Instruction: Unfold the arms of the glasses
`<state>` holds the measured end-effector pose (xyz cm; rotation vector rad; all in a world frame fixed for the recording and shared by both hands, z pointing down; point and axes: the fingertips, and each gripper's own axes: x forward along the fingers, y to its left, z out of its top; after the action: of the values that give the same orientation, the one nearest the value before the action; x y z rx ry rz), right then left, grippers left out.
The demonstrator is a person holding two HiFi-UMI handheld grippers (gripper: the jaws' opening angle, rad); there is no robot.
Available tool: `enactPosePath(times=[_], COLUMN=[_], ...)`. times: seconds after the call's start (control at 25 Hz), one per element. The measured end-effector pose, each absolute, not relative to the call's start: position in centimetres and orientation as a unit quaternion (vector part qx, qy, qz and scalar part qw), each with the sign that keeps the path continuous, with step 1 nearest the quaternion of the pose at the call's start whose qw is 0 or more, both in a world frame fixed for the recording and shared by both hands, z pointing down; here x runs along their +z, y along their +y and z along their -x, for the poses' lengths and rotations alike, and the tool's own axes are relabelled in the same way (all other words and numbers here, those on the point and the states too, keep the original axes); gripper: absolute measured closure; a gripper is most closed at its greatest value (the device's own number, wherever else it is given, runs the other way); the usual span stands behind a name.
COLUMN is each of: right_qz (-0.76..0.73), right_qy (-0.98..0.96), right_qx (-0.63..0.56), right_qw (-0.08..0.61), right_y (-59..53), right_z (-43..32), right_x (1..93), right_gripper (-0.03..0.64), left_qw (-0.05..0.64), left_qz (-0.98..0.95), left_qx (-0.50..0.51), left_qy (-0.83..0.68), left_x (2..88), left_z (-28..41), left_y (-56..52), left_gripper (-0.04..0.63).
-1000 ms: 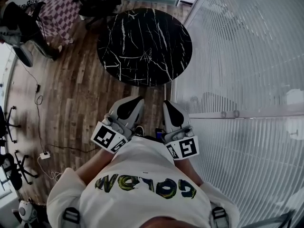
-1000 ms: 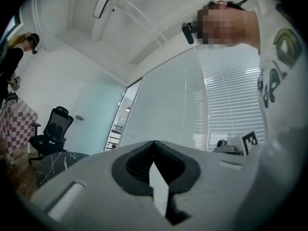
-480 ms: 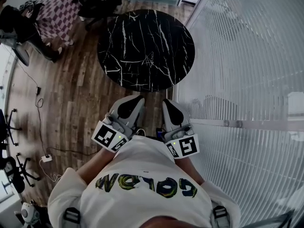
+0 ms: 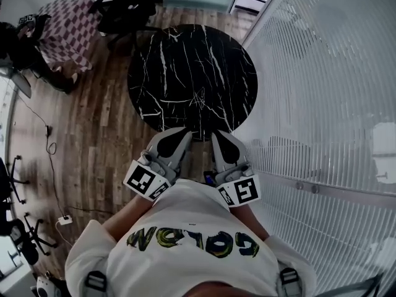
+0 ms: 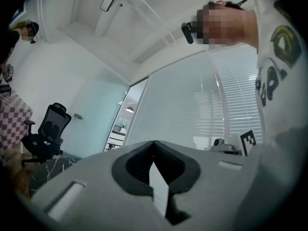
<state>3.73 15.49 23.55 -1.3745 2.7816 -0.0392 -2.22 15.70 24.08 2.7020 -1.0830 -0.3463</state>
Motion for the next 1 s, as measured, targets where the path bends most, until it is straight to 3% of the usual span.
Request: enactPosePath(times=[1.0], right_qz=[0.469], right_qy=[0.882], right_qx=[-0.033], right_qw=[0.013], right_y=[1.8], right_z=[1.5], right_x=[25.5], right_gripper=[0.615], left_qw=[0.125], left_qz=[-0.929], left_qx=[-0.109], left_qy=[-0.330], left_x=[25.8], left_z=[6.4], left_y=[2.1], left_gripper=[0.595])
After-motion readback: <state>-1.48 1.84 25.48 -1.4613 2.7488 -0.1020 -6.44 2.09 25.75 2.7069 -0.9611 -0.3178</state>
